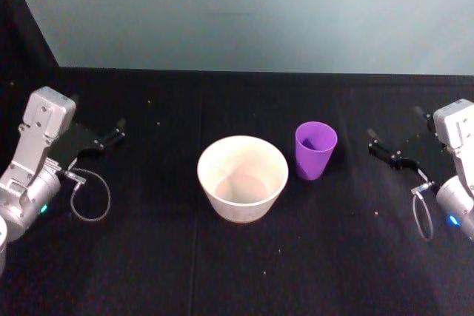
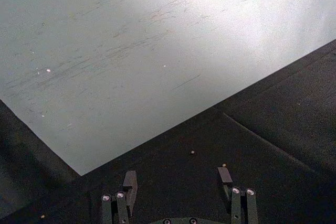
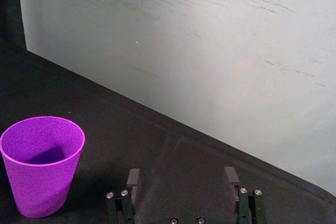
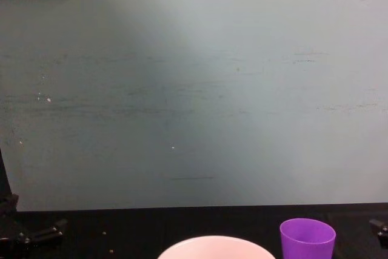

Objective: Pick up the cup and pour the mung beans from the cup into the bowl.

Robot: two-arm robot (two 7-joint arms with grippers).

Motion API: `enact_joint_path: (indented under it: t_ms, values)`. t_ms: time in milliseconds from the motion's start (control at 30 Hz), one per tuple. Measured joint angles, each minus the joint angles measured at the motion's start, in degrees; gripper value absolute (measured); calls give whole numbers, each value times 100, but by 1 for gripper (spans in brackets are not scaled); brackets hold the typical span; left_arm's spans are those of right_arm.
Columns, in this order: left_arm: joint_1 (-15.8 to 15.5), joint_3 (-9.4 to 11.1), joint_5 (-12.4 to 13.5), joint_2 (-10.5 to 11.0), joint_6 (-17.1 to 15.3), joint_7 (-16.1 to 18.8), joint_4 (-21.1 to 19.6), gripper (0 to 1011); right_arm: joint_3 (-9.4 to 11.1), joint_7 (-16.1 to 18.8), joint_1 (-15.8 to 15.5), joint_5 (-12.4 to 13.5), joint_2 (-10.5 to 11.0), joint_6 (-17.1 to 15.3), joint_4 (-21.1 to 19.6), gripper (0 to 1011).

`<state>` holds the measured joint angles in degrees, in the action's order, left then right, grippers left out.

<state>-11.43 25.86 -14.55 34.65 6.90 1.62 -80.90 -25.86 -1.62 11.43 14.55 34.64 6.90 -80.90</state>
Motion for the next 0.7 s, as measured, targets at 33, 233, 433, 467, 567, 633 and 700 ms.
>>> enact_joint_path:
  t_ms: [33, 233, 433, 467, 567, 633, 700]
  values:
    - [0, 0, 0, 0, 0, 0, 0, 1000, 0, 0, 0, 0, 0, 0, 0, 1004]
    - [0, 0, 0, 0, 0, 0, 0, 1000, 0, 0, 0, 0, 0, 0, 0, 1004]
    - [0, 0, 0, 0, 0, 0, 0, 1000, 0, 0, 0, 0, 0, 0, 0, 1004]
    - [0, 0, 0, 0, 0, 0, 0, 1000, 0, 0, 0, 0, 0, 0, 0, 1004]
    - [0, 0, 0, 0, 0, 0, 0, 1000, 0, 0, 0, 0, 0, 0, 0, 1004]
    - [0, 0, 0, 0, 0, 0, 0, 1000, 0, 0, 0, 0, 0, 0, 0, 1004]
    - [0, 0, 0, 0, 0, 0, 0, 1000, 0, 0, 0, 0, 0, 0, 0, 1004]
